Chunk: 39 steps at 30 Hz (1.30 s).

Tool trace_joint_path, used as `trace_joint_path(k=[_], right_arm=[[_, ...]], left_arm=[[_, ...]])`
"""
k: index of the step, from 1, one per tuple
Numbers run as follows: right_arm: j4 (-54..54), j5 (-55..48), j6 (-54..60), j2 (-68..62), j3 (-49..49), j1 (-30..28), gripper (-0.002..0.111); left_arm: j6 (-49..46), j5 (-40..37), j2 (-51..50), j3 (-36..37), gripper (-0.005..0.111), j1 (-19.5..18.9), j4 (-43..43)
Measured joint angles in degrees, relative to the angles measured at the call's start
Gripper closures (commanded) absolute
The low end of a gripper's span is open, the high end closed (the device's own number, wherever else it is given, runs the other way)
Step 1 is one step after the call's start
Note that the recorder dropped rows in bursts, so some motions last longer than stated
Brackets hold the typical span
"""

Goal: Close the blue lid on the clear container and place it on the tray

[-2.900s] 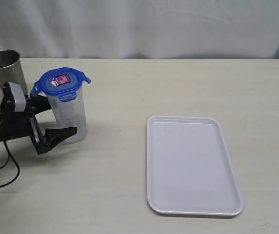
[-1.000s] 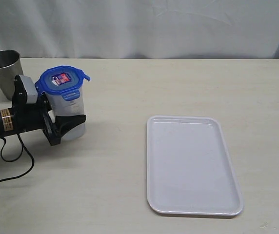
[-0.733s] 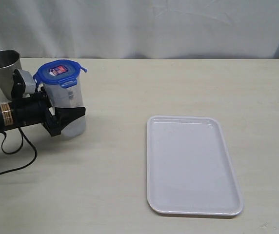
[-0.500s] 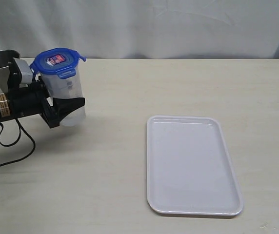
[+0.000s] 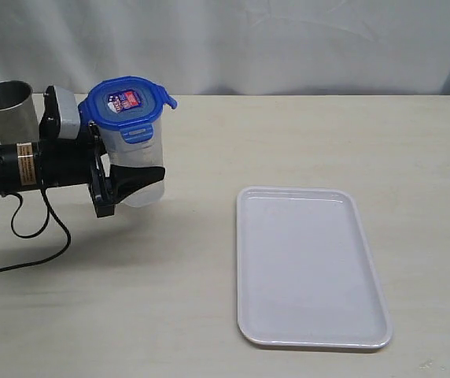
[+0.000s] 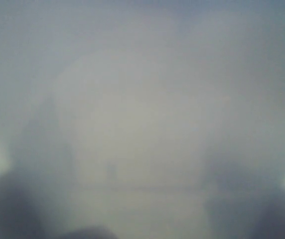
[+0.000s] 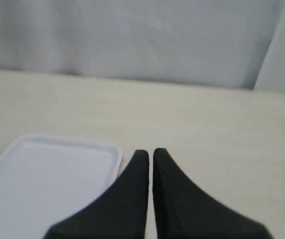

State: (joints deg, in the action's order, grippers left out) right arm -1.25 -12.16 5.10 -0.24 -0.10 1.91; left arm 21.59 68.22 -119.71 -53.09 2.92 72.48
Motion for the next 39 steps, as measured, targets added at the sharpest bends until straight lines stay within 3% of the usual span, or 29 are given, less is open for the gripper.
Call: trace_joint_path(k=[6, 10, 14, 19, 23, 27, 33, 34, 36, 37, 39], right_arm=[[-5.1, 22.6, -0.4, 0.0, 0.0, 0.0, 0.104], [-12.7, 35.4, -11.0, 0.0, 0.0, 0.0, 0.104], [-8.7, 37.7, -17.6, 0.0, -1.3, 0.0, 0.104], [-2.2, 36.9, -21.0, -2.0, -10.8, 0.0, 0.104], [0.9, 29.9, -20.9, -9.5, -21.2, 0.0, 0.104], [4.3, 16.1, -20.3, -21.3, -35.3, 0.0, 0.104], [6.0, -9.5, -16.2, -46.1, -56.0, 0.0, 0.104], [6.0, -18.5, -14.4, -55.2, -63.5, 0.0, 0.103], [1.2, -26.1, -8.2, -67.0, -72.1, 0.0, 0.096], [-1.7, -27.7, -5.1, -69.9, -74.4, 0.0, 0.087], [-18.2, -32.2, 9.7, -78.6, -79.2, 0.0, 0.074]], left_arm=[[-0.2, 0.0, 0.0, 0.0, 0.107, 1.1, 0.0], [-0.2, 0.0, 0.0, 0.0, 0.107, 1.2, 0.2], [-0.2, 0.0, 0.0, 0.0, 0.107, 1.2, 0.4], [-0.5, 0.0, 0.0, 0.0, 0.107, 1.2, 0.8], [-3.8, 0.0, 0.0, 0.0, 0.107, 1.2, 2.1], [-6.2, 0.0, 0.0, 0.0, 0.107, 1.2, 3.4], [-6.7, 0.0, 0.0, 0.0, 0.107, 1.2, 3.7], [-6.7, 0.0, 0.0, 0.0, 0.107, 1.2, 3.7], [-6.8, 0.0, 0.0, 0.0, 0.107, 1.2, 3.7], [-6.8, 0.0, 0.0, 0.0, 0.107, 1.2, 3.7], [-6.8, 0.0, 0.0, 0.0, 0.107, 1.2, 3.7]])
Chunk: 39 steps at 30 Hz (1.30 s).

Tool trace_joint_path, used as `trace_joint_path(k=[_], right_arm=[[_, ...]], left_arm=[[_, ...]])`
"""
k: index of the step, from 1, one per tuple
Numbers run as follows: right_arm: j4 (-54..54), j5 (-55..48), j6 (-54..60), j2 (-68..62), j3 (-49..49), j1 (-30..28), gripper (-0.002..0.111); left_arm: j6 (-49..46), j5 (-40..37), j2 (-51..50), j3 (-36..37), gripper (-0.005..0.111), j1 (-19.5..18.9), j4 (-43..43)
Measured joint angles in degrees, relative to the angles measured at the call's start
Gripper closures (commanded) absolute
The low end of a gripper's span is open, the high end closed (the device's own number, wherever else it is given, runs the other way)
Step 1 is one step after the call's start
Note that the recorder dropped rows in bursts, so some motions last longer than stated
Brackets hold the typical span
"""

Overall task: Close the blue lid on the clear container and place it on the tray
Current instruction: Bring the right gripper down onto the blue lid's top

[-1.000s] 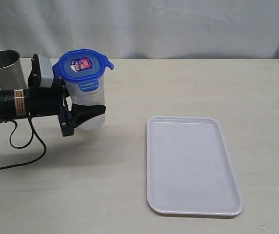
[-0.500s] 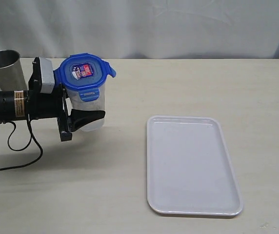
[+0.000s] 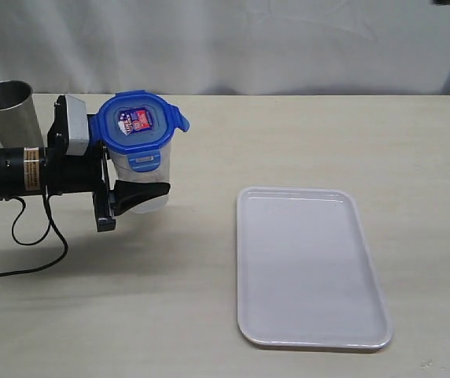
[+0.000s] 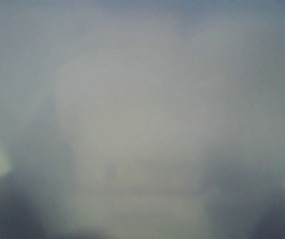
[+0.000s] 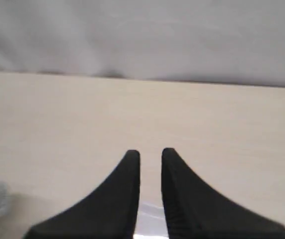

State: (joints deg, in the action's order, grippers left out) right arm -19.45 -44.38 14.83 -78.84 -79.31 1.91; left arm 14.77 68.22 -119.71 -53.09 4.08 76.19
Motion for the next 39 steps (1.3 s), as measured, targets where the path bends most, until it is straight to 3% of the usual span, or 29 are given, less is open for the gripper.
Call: trace_joint_path(k=[1, 3, 4, 6, 10, 15, 21, 39], right_arm=[[-15.1, -4.1, 11.1, -4.6, -1.8, 0.0, 0.074], [-29.0, -8.2, 19.4, -9.4, -2.3, 2.5, 0.073], [-30.3, -7.9, 21.2, -11.2, -2.4, 5.0, 0.069], [-30.2, -5.5, 22.6, -13.3, -2.6, 11.8, 0.058], [-27.4, -2.8, 19.4, -17.4, -6.9, 21.9, 0.061], [-14.9, -2.4, 9.3, -22.7, -12.3, 27.4, 0.06], [-8.8, -5.5, 3.7, -27.3, -17.1, 28.9, 0.06], [-10.7, -9.0, 2.6, -29.3, -17.3, 29.6, 0.061]], left_arm=[[0.0, 0.0, 0.0, 0.0, 0.107, 0.0, 0.0], [0.0, 0.0, 0.0, 0.0, 0.107, 0.0, 0.0], [0.0, 0.0, 0.0, 0.0, 0.107, 0.0, 0.0], [0.0, 0.0, 0.0, 0.0, 0.107, 0.0, 0.0], [0.0, 0.0, 0.0, 0.0, 0.107, 0.0, 0.1], [0.0, 0.0, 0.0, 0.0, 0.107, 0.0, 0.1], [0.0, 0.0, 0.0, 0.0, 0.107, 0.0, 0.1], [0.0, 0.0, 0.0, 0.0, 0.107, 0.0, 0.1]])
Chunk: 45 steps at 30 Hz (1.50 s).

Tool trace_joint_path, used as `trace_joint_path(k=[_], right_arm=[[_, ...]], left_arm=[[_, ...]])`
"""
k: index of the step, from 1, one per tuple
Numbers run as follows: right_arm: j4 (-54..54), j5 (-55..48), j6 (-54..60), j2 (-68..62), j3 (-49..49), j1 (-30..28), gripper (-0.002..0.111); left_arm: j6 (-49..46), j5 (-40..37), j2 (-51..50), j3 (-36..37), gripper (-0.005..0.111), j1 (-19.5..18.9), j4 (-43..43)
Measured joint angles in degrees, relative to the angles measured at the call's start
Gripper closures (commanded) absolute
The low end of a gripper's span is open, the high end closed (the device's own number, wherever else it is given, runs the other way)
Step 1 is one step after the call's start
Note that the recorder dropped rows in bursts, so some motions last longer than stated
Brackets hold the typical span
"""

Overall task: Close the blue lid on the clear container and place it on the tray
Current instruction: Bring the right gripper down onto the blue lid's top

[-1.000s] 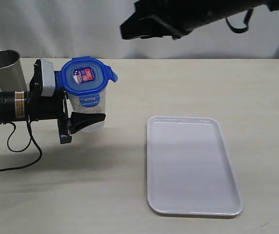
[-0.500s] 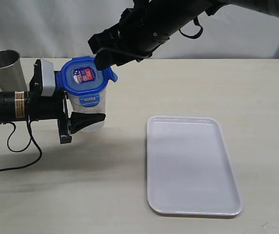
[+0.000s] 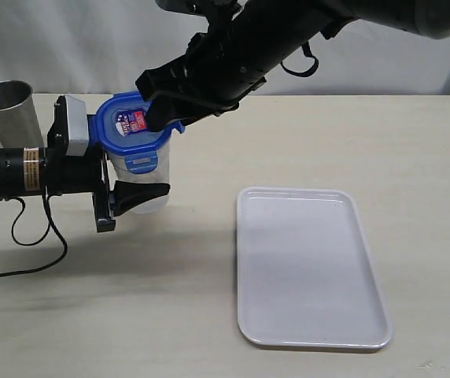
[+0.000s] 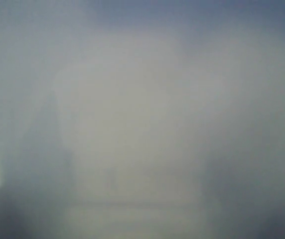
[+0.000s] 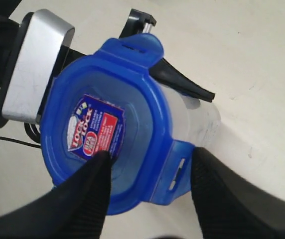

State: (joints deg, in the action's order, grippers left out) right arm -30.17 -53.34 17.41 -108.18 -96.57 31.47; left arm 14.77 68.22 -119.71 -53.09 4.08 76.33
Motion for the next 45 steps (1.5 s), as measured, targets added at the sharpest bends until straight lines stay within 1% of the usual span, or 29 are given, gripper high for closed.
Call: trace_joint_path(k=[6, 11, 16, 24, 29, 38, 41, 45], right_arm=[[-5.2, 0.3, 3.2, -3.1, 0.0, -0.7, 0.066], [-10.2, 0.7, 7.4, -5.5, 0.0, -1.4, 0.066], [-12.9, 0.8, 9.0, -7.8, -0.3, -2.1, 0.066], [-18.5, 0.7, 15.0, -9.5, -0.3, -2.8, 0.067], [-22.5, -0.8, 18.3, -10.7, -0.3, -3.4, 0.073], [-23.5, -1.2, 20.0, -11.0, -0.3, -3.4, 0.073], [-21.6, -2.1, 20.0, -11.0, -1.2, -3.4, 0.07], [-17.0, -4.7, 21.3, -10.6, -3.1, -3.3, 0.057]], left_arm=[[0.4, -2.0, 0.0, 0.0, 0.107, -0.2, 0.8], [1.9, -3.6, -0.1, 0.0, 0.107, -0.8, 1.3], [2.0, -6.2, -0.3, 0.2, 0.107, -1.1, 1.5], [2.2, -6.9, -0.4, 0.2, 0.107, -1.4, 1.7], [2.2, -7.3, -0.4, 0.2, 0.107, -1.4, 1.7], [2.2, -7.4, -0.4, 0.6, 0.107, -1.4, 1.4], [2.1, -7.6, -0.4, 0.6, 0.107, -1.4, 1.4], [0.7, -7.1, -0.4, 0.6, 0.107, -1.2, 1.3]])
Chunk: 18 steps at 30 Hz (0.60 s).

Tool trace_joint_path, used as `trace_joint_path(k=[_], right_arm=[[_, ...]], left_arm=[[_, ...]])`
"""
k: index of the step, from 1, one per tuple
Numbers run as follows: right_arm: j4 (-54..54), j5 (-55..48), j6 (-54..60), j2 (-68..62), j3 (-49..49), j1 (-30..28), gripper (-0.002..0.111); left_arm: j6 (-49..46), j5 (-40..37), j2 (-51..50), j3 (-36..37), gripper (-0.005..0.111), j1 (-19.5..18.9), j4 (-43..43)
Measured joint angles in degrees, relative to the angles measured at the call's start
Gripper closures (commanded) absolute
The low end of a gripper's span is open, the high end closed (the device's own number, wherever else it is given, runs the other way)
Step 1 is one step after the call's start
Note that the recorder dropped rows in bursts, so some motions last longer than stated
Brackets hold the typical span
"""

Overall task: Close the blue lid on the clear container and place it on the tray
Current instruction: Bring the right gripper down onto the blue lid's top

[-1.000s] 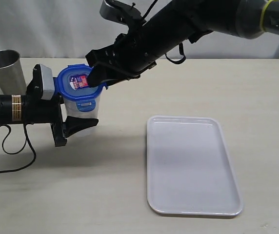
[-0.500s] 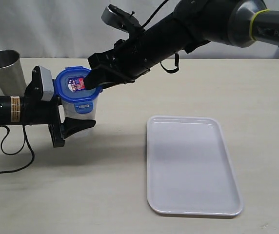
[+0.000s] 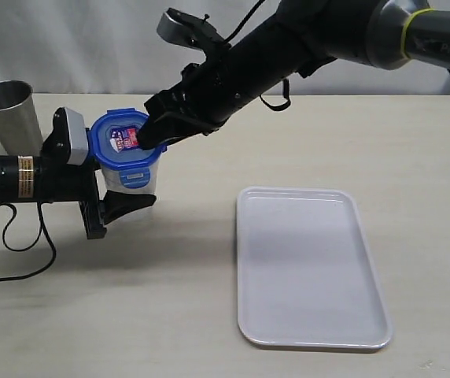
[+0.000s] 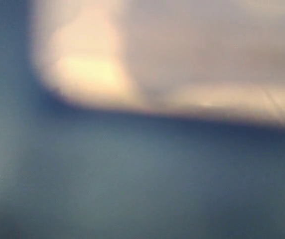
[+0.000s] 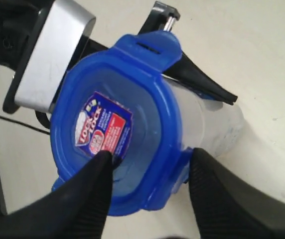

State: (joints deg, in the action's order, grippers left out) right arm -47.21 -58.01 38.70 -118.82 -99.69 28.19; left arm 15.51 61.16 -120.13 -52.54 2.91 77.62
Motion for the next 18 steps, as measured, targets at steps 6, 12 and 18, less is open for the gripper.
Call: trace_joint_path(k=[6, 12, 18], right_arm=[[4.9, -1.5, 6.1, 3.0, -0.5, 1.2, 0.048], [10.2, 0.2, 7.6, 6.4, -0.5, 2.4, 0.048], [13.3, 3.6, 10.5, 9.6, -0.5, 3.0, 0.048]], left_arm=[[-1.3, 3.6, 0.0, 0.0, 0.107, 1.0, -0.2], [-1.3, 6.3, 0.3, -0.4, 0.107, 1.9, -0.5], [-1.0, 6.7, 0.5, -0.4, 0.107, 2.1, -0.5]])
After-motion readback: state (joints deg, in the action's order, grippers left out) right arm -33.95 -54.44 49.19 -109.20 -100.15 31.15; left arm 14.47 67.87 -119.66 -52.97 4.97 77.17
